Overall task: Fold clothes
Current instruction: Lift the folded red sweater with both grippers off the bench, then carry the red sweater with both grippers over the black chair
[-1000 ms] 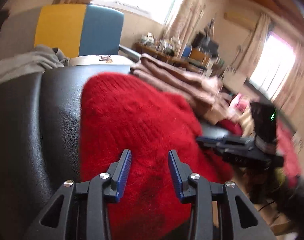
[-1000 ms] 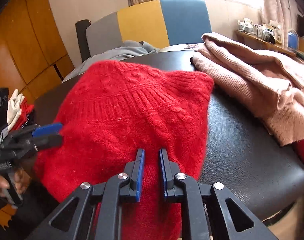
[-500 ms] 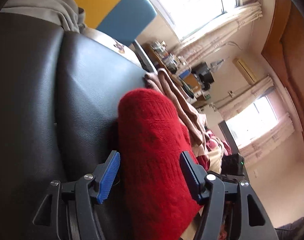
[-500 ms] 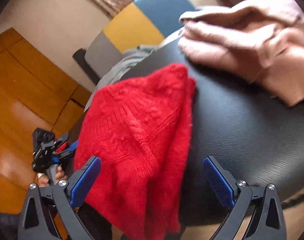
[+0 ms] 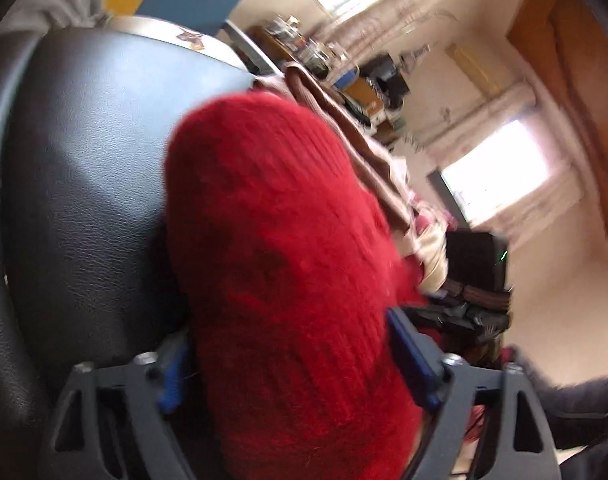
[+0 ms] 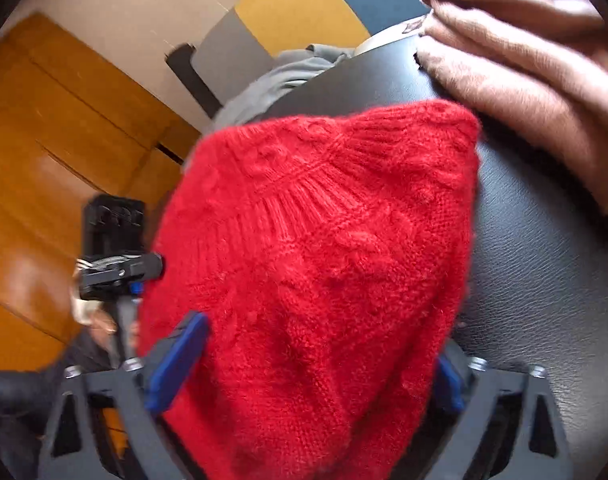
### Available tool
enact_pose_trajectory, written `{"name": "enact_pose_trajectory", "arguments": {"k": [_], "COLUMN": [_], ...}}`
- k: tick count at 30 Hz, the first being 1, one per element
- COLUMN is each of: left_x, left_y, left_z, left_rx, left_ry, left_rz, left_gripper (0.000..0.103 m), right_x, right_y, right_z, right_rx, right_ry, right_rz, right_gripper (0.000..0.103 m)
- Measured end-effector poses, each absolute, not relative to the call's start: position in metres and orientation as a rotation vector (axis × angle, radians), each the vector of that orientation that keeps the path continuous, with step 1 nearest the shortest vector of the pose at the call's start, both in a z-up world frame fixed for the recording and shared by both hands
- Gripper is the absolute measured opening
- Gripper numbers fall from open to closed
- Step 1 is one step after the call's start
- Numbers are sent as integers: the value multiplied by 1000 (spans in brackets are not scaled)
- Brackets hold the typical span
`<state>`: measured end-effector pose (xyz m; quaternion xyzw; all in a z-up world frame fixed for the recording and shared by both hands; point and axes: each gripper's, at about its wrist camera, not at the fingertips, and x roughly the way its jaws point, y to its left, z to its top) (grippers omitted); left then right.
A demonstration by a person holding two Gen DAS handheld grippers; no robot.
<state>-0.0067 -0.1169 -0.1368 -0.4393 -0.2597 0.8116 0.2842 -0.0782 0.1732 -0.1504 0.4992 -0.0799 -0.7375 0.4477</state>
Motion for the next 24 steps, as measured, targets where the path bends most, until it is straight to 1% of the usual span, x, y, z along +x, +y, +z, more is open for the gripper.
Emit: {"name": "enact_pose_trajectory", "arguments": {"k": [1,2,3,6,11,14,20,24], "left_x": [-3,1,6,34,99,148,246,312], "left_y": [-116,-119,-122,-130,-161,-196,-280,-348], "left_z": [-138,-139,-140,-135,-117,-101,-49,0], "left_rx": [-1173,-1161,-1149,-1106,-1015,-940,-724,-512], "left_ry": [-704,-753,-801,-869,-947,-996,-1067,-1100], "left_rz": [2183,2180,2177,2215,2294,2383,2658,2885], "left_gripper": [67,59,54,49,48,48,48,48], "right_x": [-77,-75,-74,-69,-50,-34,11,40], "right_y": [171,169,168,158,126,81,-59,-172], "right_z": [-151,-152,-153,-152,-149,-146,-117,-72], "right_rx": [1232,1228,1221,1210,1187,1164,1080,968], "right_ry": [-198,-200,-208,-237,-272,-252,-139,-80], "right_rz": [-1825,-1825,-1833,-1827,-1729,-1622,-1384,-1233], "right_gripper": [70,65,61,53,51,50,48,48]}}
